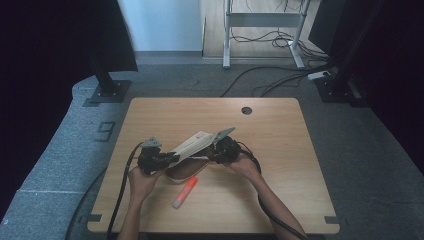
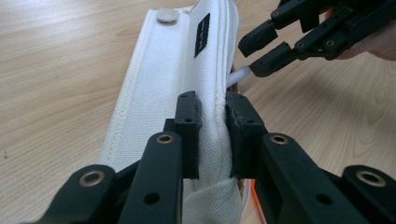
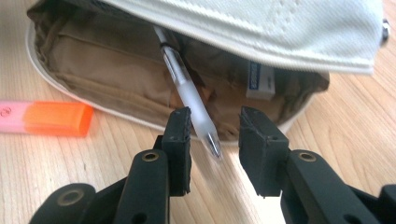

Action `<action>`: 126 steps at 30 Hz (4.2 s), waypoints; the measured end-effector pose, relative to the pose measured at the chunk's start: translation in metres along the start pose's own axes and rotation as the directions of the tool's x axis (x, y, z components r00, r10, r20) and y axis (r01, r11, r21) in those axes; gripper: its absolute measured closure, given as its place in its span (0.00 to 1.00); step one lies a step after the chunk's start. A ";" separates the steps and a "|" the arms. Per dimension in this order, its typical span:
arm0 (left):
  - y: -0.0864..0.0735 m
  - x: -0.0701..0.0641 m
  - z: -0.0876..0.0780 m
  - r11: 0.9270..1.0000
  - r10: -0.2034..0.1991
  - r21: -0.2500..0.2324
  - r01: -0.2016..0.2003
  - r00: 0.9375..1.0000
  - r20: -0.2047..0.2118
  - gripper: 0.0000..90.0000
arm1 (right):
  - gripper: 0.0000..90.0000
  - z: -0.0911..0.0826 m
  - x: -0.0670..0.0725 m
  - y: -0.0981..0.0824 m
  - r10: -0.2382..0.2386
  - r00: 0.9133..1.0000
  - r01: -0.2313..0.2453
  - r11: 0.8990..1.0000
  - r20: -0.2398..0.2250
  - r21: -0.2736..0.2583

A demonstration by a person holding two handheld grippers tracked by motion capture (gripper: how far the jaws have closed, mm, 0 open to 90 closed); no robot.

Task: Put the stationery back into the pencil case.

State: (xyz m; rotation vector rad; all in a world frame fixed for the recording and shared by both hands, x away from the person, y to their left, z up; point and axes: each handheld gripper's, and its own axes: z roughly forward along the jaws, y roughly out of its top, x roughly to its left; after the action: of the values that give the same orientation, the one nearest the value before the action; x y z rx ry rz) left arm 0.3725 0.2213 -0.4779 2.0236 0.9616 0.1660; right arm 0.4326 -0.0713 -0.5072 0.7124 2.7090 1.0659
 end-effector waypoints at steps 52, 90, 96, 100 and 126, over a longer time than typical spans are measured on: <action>0.000 0.000 0.000 1.000 0.001 -0.001 -0.001 1.000 0.006 0.85 | 0.58 0.012 -0.011 0.005 0.011 0.998 -0.011 1.000 0.060 0.000; -0.001 0.002 -0.002 1.000 -0.004 0.001 0.004 1.000 0.002 0.85 | 0.16 0.003 0.057 0.000 -0.117 0.987 0.112 0.992 -0.106 -0.050; -0.001 0.002 -0.002 1.000 -0.002 0.002 0.002 1.000 0.002 0.85 | 0.15 0.010 0.069 0.002 -0.141 0.980 0.136 0.990 -0.141 -0.046; -0.001 0.002 -0.002 1.000 -0.003 0.003 0.003 1.000 0.003 0.85 | 0.15 0.015 0.077 0.004 -0.163 0.973 0.157 0.986 -0.162 -0.047; -0.001 0.002 -0.002 1.000 0.003 0.006 -0.003 1.000 0.004 0.85 | 0.16 0.041 0.110 0.011 -0.241 0.934 0.241 0.970 -0.265 -0.033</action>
State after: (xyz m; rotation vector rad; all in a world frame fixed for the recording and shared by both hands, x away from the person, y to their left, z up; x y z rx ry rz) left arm 0.3726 0.2240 -0.4779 2.0296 0.9579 0.1606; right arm 0.3528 0.0131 -0.5264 0.2358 2.9193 1.1735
